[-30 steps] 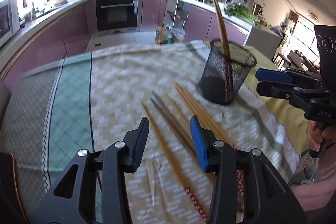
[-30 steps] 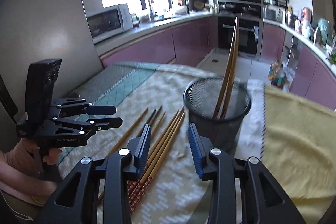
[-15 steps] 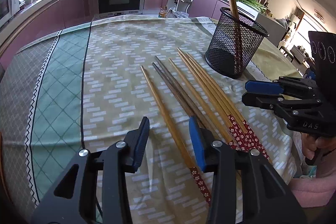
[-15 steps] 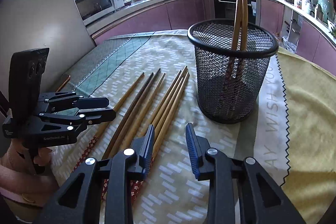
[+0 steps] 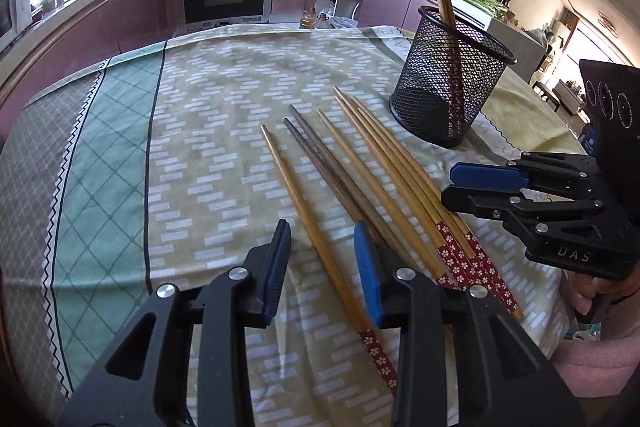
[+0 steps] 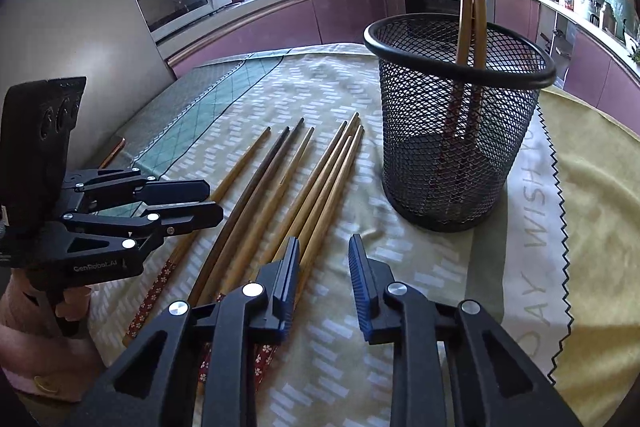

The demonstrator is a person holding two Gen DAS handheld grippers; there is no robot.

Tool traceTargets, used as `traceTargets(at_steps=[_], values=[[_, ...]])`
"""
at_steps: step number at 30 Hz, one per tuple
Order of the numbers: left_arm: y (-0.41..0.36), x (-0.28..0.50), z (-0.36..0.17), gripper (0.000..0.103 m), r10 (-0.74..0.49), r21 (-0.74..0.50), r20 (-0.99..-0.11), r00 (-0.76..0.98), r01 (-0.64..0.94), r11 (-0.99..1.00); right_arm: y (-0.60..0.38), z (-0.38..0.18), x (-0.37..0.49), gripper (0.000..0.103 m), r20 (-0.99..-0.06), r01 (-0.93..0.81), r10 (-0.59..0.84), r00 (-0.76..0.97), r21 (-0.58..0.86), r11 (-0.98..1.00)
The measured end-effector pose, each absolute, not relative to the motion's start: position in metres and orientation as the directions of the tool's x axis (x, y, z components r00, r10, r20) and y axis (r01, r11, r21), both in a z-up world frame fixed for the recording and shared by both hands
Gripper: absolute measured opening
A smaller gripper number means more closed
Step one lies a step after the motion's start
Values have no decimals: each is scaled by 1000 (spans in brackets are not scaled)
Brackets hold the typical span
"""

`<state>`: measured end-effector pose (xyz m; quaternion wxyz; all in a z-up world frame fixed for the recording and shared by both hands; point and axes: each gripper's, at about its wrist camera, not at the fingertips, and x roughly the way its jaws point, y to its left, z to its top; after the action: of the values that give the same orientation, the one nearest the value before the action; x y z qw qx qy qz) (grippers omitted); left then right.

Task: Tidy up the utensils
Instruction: 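Move the left gripper to another chopstick and close while the right gripper grasps one too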

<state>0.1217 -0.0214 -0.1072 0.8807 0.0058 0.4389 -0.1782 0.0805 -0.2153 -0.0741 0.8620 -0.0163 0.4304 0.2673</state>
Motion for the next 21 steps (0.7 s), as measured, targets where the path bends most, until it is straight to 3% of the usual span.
traceTargets(at_steps=[21], values=[[-24,141,-110,25,-286,-127,-789,543,311,942,-206,-77,89,18,-772,-456,392,501,150,877]])
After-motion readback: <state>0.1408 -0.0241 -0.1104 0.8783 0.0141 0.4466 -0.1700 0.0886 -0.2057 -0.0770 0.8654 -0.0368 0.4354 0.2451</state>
